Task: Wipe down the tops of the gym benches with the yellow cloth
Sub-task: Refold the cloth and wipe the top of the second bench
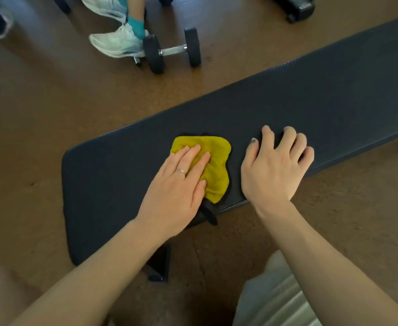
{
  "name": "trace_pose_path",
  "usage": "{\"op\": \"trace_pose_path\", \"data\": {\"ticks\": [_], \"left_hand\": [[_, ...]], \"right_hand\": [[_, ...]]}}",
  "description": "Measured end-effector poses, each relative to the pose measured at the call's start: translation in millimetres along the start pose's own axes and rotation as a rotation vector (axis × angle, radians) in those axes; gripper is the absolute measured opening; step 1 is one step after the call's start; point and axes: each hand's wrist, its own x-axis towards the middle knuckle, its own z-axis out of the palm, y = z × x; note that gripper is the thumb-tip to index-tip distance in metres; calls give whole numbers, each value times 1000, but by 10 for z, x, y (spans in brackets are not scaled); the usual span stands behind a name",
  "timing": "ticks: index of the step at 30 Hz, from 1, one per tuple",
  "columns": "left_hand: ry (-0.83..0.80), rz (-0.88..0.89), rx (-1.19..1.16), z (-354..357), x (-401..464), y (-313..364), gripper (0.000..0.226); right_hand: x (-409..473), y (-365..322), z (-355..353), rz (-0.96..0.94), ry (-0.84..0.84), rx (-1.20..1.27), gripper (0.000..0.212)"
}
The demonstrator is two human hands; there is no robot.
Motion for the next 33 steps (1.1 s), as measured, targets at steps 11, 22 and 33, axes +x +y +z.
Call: {"op": "trace_pose_path", "data": {"ticks": [11,22,33], "left_hand": [[25,-93,-64,-30,290,-60,60],[61,-239,-81,-56,674,-546,55],[2,-167,-99,-59,-394,-346,59]], "right_hand": [[19,88,32,-18,47,72,43],[23,58,46,9,86,88,41],[6,68,48,2,82,99,41]]}}
